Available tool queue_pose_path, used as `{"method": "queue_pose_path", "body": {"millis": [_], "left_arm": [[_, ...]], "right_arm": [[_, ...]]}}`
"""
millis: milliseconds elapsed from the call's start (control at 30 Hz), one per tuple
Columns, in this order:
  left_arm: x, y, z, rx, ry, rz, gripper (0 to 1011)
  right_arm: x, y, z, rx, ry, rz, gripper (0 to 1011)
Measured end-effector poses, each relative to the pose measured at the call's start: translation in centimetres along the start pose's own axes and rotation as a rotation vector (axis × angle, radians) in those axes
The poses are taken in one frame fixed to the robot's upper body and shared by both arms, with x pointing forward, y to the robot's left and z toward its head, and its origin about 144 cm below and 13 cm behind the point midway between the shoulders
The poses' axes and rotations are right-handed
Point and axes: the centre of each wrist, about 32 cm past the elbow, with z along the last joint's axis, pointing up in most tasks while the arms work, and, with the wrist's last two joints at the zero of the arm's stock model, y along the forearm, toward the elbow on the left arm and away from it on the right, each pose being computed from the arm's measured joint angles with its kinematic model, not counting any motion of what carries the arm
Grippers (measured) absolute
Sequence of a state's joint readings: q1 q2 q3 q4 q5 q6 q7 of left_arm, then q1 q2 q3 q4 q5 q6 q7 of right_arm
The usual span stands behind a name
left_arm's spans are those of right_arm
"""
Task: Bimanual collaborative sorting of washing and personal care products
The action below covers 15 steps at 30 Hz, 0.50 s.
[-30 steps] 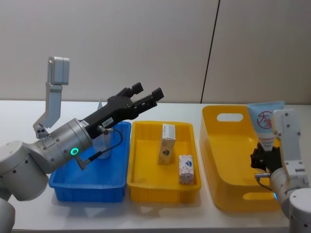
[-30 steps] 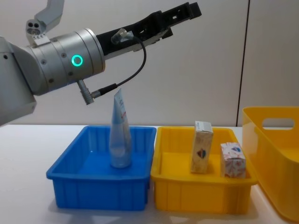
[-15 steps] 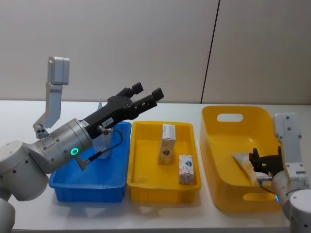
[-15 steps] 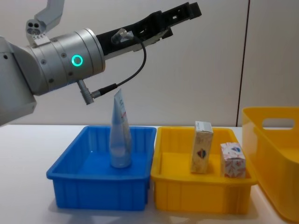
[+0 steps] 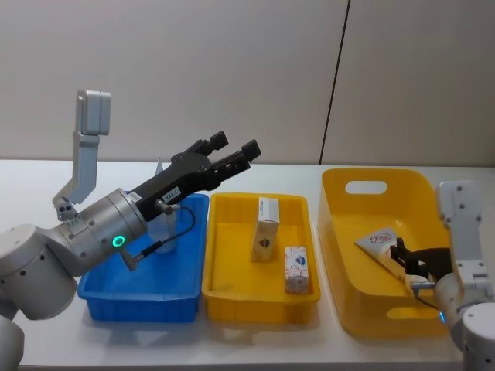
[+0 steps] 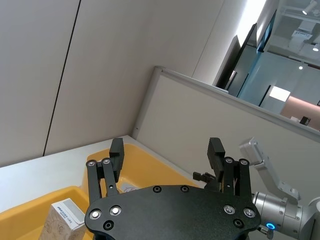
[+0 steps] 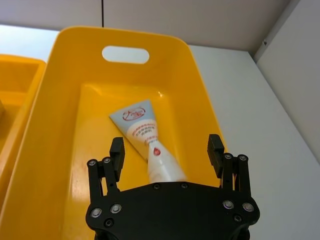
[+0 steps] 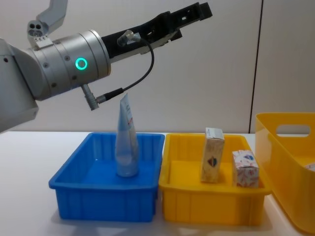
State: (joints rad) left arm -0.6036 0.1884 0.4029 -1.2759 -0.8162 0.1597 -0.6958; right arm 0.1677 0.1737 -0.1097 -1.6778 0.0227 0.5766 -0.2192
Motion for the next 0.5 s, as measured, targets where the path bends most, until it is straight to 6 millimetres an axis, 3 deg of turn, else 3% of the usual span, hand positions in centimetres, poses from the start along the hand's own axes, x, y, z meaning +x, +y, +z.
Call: {"method": "queue_pose_path", "body": {"millis": [500], "left_arm": [[0.00,0.01,-0.02,0.000,0.000,0.001,1002]], "right_arm": [[0.73,-0.84,0.74,0.141,0.077,0.036,1004]]}}
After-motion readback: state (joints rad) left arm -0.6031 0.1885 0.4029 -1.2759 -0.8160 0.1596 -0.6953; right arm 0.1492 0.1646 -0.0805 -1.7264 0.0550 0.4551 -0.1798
